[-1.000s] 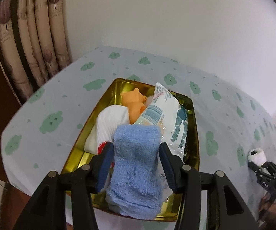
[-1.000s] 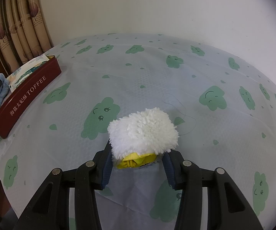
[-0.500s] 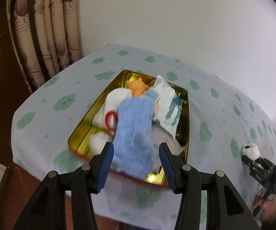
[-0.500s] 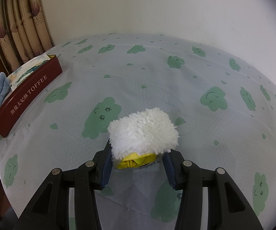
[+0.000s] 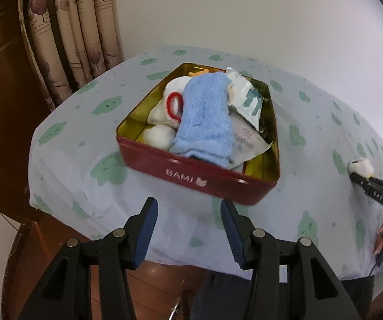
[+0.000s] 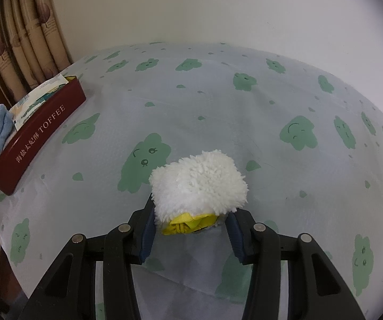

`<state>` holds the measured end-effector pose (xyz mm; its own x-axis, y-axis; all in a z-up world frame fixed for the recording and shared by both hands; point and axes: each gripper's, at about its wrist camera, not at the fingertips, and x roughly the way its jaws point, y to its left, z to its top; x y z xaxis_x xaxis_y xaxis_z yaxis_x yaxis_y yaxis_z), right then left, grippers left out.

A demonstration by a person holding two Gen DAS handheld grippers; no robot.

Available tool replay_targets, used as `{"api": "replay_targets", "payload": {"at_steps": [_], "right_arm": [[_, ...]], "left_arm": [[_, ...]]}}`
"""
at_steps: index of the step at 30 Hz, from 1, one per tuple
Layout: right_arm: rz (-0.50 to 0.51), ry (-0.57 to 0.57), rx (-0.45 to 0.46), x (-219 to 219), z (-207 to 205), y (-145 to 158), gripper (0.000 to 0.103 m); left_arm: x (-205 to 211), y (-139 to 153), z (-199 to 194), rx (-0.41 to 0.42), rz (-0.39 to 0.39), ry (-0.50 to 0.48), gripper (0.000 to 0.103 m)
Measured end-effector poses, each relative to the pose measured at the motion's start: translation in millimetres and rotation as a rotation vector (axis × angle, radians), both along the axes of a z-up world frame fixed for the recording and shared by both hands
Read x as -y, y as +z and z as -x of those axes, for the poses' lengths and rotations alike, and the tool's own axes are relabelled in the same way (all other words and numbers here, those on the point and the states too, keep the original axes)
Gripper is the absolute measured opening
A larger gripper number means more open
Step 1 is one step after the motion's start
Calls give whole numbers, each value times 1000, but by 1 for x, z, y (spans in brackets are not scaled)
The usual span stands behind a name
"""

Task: Organize soft objects
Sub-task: 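Carry the white-yellow roll into the tin box and open the right gripper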

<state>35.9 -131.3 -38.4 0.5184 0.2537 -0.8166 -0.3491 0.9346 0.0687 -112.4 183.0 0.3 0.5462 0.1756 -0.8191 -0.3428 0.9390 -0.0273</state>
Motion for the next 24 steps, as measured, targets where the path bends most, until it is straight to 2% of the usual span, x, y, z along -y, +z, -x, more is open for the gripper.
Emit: {"api": "replay_targets", "payload": {"at_steps": [6,12,24], "right_arm": [[-1,30,2,-17,9,12,44],[-43,97,25,-55,14,41,44],[-116,325,43,-189,2,103,44]], "left_arm": [[0,0,4,7,-26,-6,50],[-1,-2,3,-6,-31,-8,50],[-10,-6,2,-29,-15,15,50]]}}
